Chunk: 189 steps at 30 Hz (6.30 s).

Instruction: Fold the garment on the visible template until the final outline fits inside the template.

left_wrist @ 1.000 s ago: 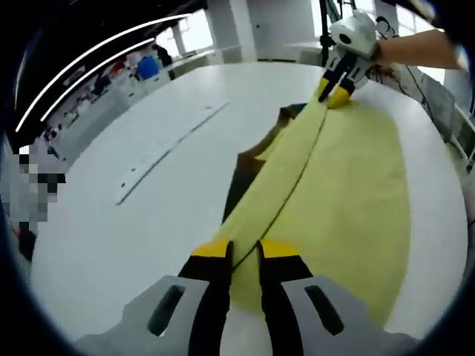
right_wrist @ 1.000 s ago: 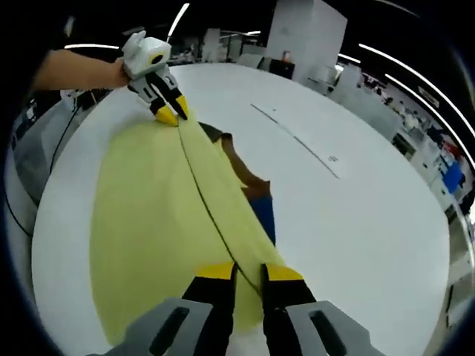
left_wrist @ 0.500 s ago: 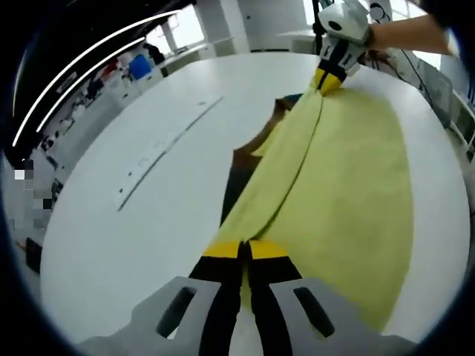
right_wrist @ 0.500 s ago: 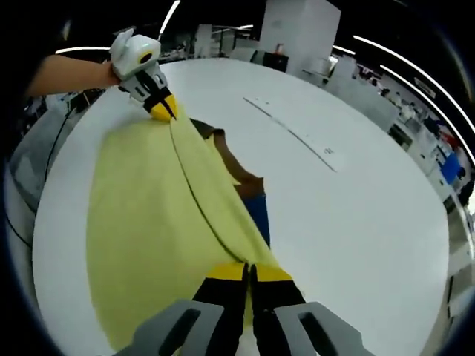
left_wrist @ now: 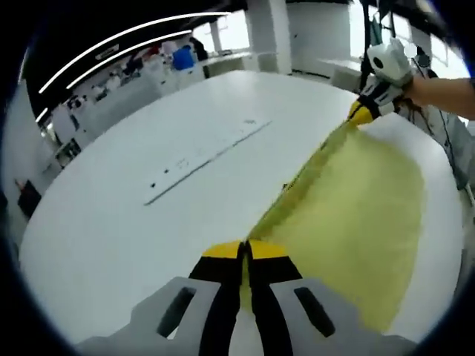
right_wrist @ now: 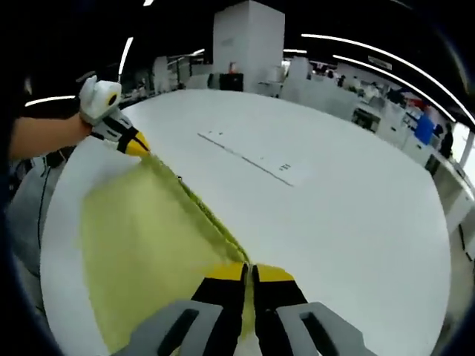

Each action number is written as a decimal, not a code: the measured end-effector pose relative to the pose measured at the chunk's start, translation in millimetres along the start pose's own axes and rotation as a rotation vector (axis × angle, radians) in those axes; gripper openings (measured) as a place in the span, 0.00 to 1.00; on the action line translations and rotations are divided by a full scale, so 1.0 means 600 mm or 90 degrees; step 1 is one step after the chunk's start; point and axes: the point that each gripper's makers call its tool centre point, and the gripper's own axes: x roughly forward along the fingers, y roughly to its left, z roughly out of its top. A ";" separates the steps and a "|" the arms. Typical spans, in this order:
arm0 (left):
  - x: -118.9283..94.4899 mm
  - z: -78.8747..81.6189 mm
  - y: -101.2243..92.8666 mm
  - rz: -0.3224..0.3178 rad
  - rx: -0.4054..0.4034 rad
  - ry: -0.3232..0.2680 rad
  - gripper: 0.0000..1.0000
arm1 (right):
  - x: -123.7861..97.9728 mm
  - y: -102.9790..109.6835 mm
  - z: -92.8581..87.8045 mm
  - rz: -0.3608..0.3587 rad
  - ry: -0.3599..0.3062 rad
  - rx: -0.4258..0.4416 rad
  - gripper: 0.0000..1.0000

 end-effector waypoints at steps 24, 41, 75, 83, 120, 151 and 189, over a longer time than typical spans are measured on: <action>-0.062 0.003 -0.048 -0.083 -0.143 -0.138 0.61 | -0.054 0.032 -0.004 0.028 -0.105 0.079 0.48; -0.095 -0.012 -0.087 -0.094 -0.149 -0.145 0.71 | -0.093 0.052 -0.026 0.029 -0.111 0.092 0.55; -0.162 -0.068 -0.141 -0.097 -0.164 -0.152 0.64 | -0.156 0.115 -0.104 0.029 -0.115 0.115 0.55; -0.171 -0.087 -0.149 -0.096 -0.166 -0.145 0.61 | -0.163 0.133 -0.126 0.033 -0.111 0.121 0.54; -0.175 -0.211 -0.188 -0.096 -0.174 -0.083 0.33 | -0.167 0.176 -0.200 0.053 -0.088 0.121 0.40; -0.170 -0.205 -0.187 -0.101 -0.171 -0.087 0.03 | -0.165 0.198 -0.217 0.071 -0.097 0.079 0.00; -0.190 -0.233 -0.227 -0.142 -0.143 -0.078 0.00 | -0.227 0.192 -0.280 0.070 -0.052 0.023 0.00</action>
